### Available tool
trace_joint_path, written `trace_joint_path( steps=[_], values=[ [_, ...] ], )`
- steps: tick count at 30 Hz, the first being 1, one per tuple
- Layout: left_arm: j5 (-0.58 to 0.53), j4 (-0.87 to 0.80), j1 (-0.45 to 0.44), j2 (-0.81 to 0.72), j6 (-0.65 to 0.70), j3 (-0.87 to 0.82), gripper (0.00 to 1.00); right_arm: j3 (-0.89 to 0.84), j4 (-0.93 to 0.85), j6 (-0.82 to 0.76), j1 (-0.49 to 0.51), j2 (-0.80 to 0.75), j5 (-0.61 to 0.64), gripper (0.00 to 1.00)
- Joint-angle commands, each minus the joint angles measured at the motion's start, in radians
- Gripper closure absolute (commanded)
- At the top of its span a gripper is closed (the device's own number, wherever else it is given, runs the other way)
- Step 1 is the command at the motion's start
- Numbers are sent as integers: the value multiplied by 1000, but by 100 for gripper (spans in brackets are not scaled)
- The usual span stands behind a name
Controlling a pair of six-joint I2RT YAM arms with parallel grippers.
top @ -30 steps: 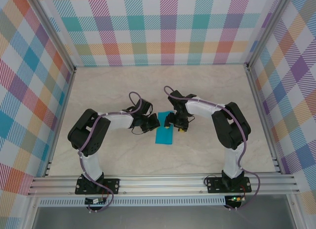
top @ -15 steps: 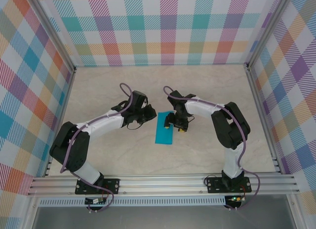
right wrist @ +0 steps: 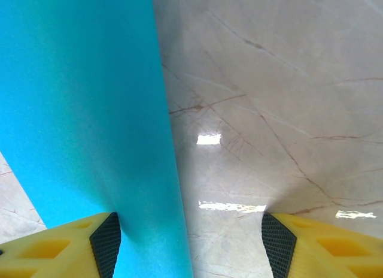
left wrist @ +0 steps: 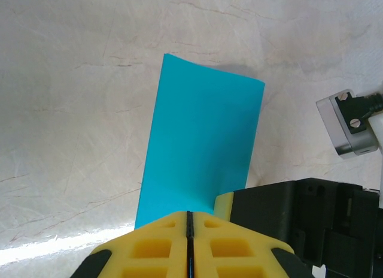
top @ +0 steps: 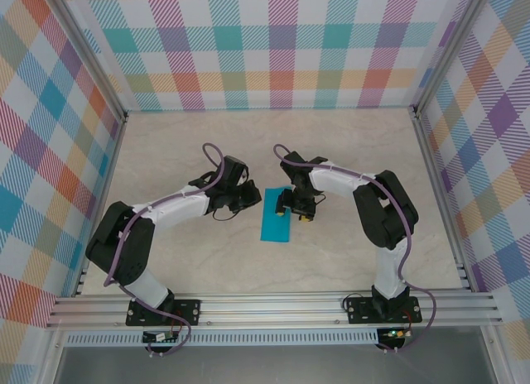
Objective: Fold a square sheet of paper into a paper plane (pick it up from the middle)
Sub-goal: Fold the square sheet of paper in half at the center of the table.
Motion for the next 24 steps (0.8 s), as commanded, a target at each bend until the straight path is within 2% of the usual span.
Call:
trace_joint_path(
  steps=[1,9,24],
  values=[
    [35,14,2,24,4,-5,92,-8,-60,-1,-2,47,52,32],
    [61,26,-1,55,6,0,93,-14,-51,2,-1,51,49,33],
    [24,11,0,33,1,-13,95,-29,-35,-8,-6,4,31,35]
  ],
)
